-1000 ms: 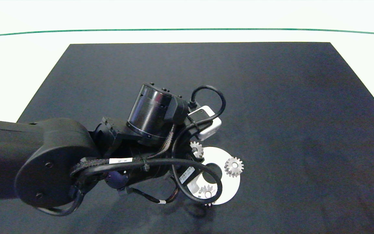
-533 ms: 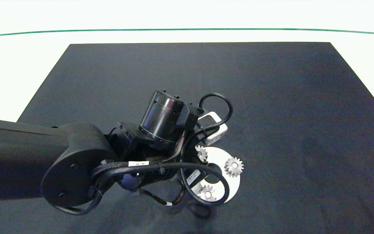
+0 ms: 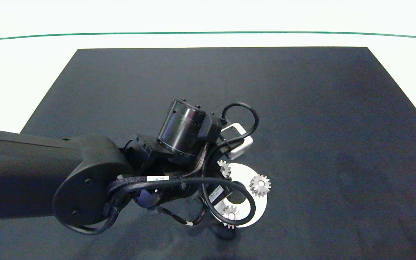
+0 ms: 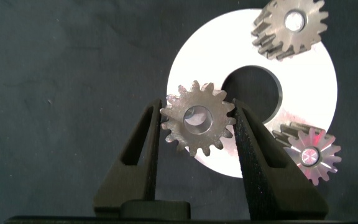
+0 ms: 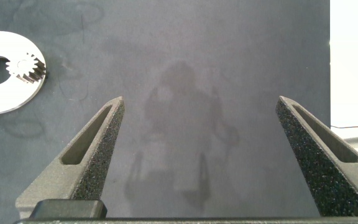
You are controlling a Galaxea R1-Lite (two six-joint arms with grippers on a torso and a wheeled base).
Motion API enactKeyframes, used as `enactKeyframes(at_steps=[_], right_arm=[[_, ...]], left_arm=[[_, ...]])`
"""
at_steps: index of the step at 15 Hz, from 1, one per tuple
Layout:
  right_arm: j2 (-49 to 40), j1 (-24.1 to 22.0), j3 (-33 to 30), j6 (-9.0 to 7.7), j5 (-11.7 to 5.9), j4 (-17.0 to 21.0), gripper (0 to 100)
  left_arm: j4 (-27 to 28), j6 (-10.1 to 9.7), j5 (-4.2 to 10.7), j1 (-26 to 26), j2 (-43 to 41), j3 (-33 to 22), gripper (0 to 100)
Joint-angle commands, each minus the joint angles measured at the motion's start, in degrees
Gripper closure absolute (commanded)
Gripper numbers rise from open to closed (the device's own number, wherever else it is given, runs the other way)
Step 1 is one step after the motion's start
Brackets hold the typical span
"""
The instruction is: Install three planetary gears onto the carrier pins
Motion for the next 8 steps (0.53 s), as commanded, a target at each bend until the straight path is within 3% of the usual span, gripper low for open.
enactKeyframes(at_steps=[1,8], right_arm=[[0.10,0.01,-0.08,-0.06,-0.17,0.06,0],[0.01,0.01,-0.08,-0.06,-0.17,0.06,0]], left_arm=[[0.04,0.47,0.07,0.29,-0.02,0.02,99],[-0.31,0.38,0.07,0.38,1.21,0.02,99]])
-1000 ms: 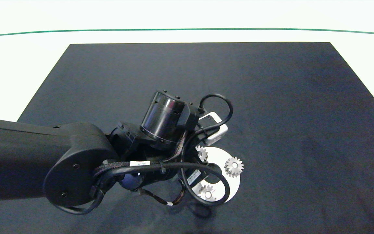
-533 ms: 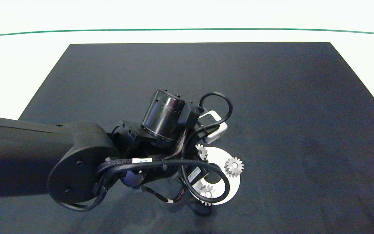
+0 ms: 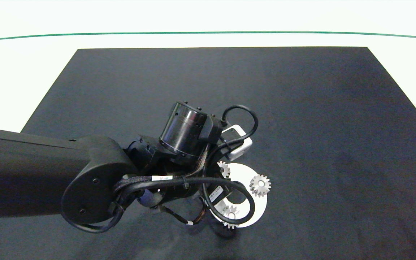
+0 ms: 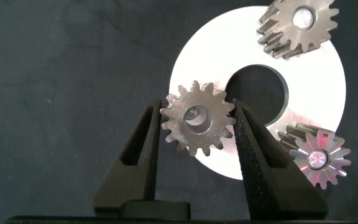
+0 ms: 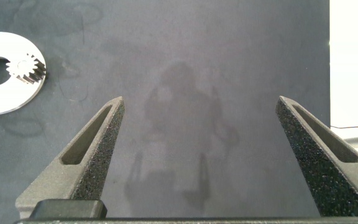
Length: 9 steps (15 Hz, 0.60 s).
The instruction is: Install three planetary gears onto the carrier pins
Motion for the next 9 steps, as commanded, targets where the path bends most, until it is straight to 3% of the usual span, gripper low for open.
enactKeyframes(at_steps=[1,9], right_arm=[[0.03,0.03,-0.01,-0.06,-0.17,0.06,0],[0.12,0.12,-0.01,-0.06,-0.08,0.06,0]], left_arm=[[-0.02,0.12,0.07,0.00,0.50,-0.01,99],[-2.13,0.56,0.07,1.15,1.29,-0.09,99]])
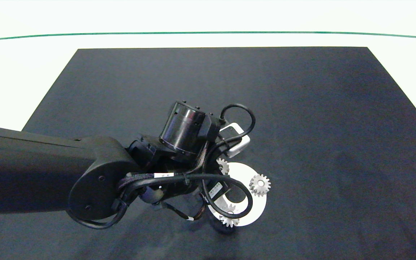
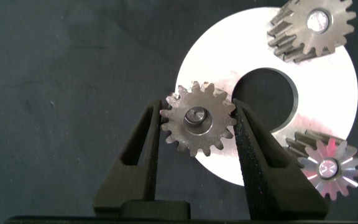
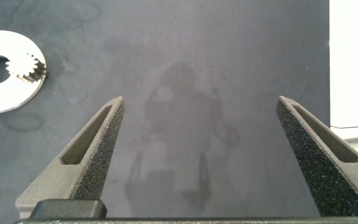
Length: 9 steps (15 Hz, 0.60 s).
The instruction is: Install three planetary gears onto the carrier pins
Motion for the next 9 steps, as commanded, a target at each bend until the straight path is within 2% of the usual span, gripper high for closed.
enactKeyframes(at_steps=[1,3,4,9], right_arm=[[0.10,0.12,0.00,-0.06,-0.08,0.08,0],[0.18,0.12,0.00,-0.06,-0.17,0.08,0],[0.18,0.03,0.00,-0.06,-0.17,0.08,0],[0.18,0.12,-0.17,-0.06,-0.17,0.08,0]], left_arm=[[-0.60,0.19,0.10,0.04,0.64,0.13,99],[-0.60,0.19,0.10,-0.05,0.81,0.13,99],[-0.60,0.19,0.10,-0.05,0.81,0.31,0],[-0.60,0.10,0.10,0.04,0.28,0.39,0]])
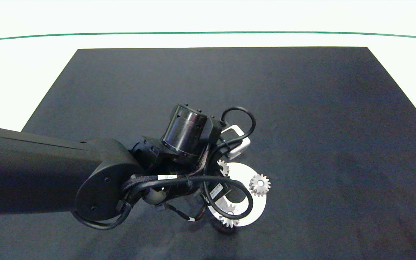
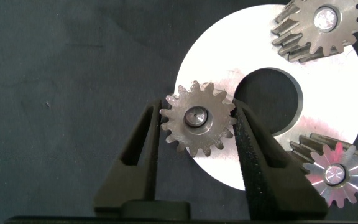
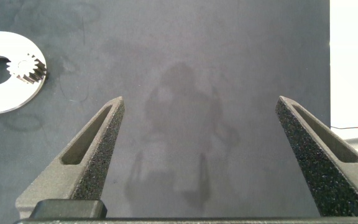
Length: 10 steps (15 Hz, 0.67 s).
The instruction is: Install three planetary gears onto the carrier pins
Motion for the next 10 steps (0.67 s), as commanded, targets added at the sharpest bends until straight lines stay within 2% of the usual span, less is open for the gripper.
enactKeyframes(at_steps=[1,3,5,8,10], right_arm=[[0.15,-0.05,-0.06,-0.06,-0.17,0.08,0],[0.15,-0.05,-0.06,-0.06,-0.17,0.08,0],[0.23,-0.23,-0.32,0.03,-0.17,0.08,0],[1.90,-5.85,-1.91,0.29,-0.08,-0.09,0],[2.43,-11.30,-1.56,0.99,-0.17,-0.09,0]], left_arm=[[0.10,0.14,0.07,0.09,-0.49,0.02,0],[0.18,0.14,0.07,0.09,-0.75,0.19,0],[0.45,-0.30,0.07,1.93,-5.14,-0.16,0],[0.80,-0.30,0.07,14.85,-14.90,0.81,0],[0.62,-0.30,0.07,25.05,-24.39,6.08,0]])
